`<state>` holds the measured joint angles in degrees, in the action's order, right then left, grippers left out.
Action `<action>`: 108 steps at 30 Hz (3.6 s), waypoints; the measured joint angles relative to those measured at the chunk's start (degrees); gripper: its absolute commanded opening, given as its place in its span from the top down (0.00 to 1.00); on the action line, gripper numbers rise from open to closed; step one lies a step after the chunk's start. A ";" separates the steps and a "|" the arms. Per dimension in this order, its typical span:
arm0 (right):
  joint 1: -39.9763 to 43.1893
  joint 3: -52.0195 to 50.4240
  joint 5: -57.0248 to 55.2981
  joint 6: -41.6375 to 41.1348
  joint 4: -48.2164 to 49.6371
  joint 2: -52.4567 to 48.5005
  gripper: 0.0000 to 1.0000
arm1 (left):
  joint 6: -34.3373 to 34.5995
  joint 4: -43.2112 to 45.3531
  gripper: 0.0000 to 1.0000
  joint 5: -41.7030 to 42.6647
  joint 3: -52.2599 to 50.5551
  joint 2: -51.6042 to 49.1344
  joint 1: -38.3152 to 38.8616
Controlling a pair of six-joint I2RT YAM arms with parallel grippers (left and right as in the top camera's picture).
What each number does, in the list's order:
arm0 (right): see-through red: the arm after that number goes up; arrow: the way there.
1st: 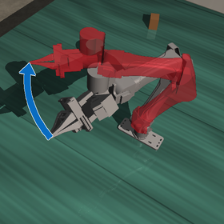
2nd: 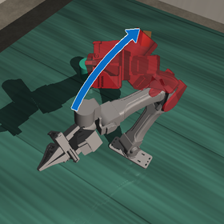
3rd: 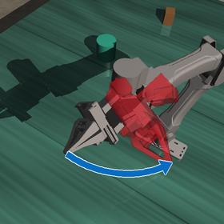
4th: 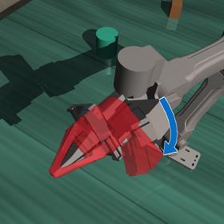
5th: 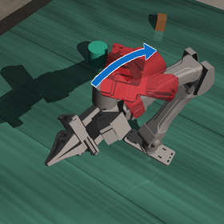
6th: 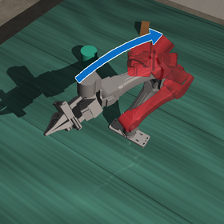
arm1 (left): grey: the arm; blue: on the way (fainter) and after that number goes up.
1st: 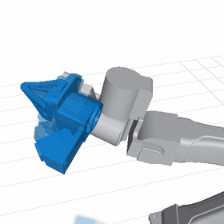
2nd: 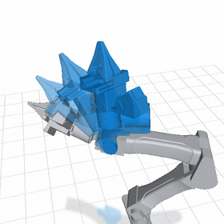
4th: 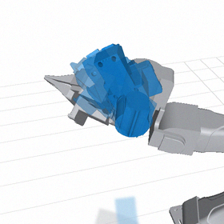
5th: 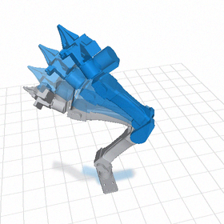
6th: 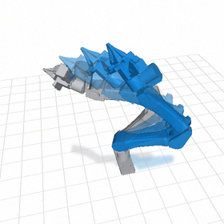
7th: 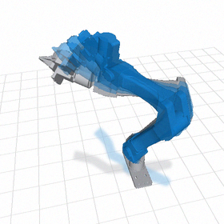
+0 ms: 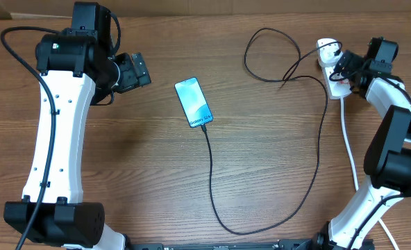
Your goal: Plug charger to phone and switch on socket
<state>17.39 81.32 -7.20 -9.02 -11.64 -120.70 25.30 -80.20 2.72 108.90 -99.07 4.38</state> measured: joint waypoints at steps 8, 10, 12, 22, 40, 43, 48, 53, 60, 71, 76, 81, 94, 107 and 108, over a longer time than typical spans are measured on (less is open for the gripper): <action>1.77 0.00 1.07 -5.38 0.15 -0.04 0.00 | 0.00 0.00 0.00 0.00 0.00 0.00 0.00; 1.86 0.00 2.14 -6.05 0.42 -0.28 0.00 | 0.00 0.00 0.00 0.00 0.00 0.00 0.00; 1.75 0.00 2.78 -6.49 0.52 -0.79 0.00 | 0.00 0.00 0.00 0.00 0.00 0.00 0.00; 1.70 0.00 4.20 -7.32 0.74 -2.58 0.00 | 0.00 0.00 0.00 0.00 0.00 0.00 0.00; 1.70 0.00 4.26 -7.50 1.49 -2.58 0.00 | 0.00 0.00 0.00 0.00 0.00 0.00 0.00; 1.68 0.00 4.24 -7.48 1.46 -2.58 0.00 | 0.00 0.00 0.00 0.00 0.00 0.00 0.00; 1.70 0.00 4.26 -7.48 1.53 -2.58 0.00 | 0.00 0.00 0.00 0.00 0.00 0.00 0.00; 1.70 0.00 4.28 -7.45 1.51 -2.84 0.00 | 0.00 0.00 0.00 0.00 0.00 0.00 0.00; 1.99 0.02 4.37 -7.91 2.34 -4.28 0.00 | 0.00 0.00 0.00 0.00 0.00 0.00 0.00; 2.08 0.44 6.38 -7.93 2.58 -4.48 0.00 | 0.00 0.00 0.00 0.00 0.00 0.00 0.00; 2.10 0.83 6.82 -7.93 1.95 -4.48 0.00 | 0.00 0.00 0.00 0.00 0.00 0.00 0.00; 2.10 1.20 6.88 -7.93 0.92 -4.48 0.00 | 0.00 0.02 0.00 0.00 0.00 0.00 0.00; 2.40 1.57 8.26 -8.39 -0.59 -4.48 0.00 | 0.00 0.02 0.00 0.00 0.00 0.00 0.00; 2.43 1.86 8.90 -8.59 -1.90 -4.46 0.00 | 0.00 0.02 0.00 0.00 0.00 0.00 0.00; 2.45 1.92 8.92 -8.59 -2.14 -4.42 0.00 | 0.00 0.02 0.00 0.00 0.00 0.00 0.00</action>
<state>19.84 83.24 1.72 -17.61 -13.78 -125.12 25.30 -80.18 2.72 108.90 -99.07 4.38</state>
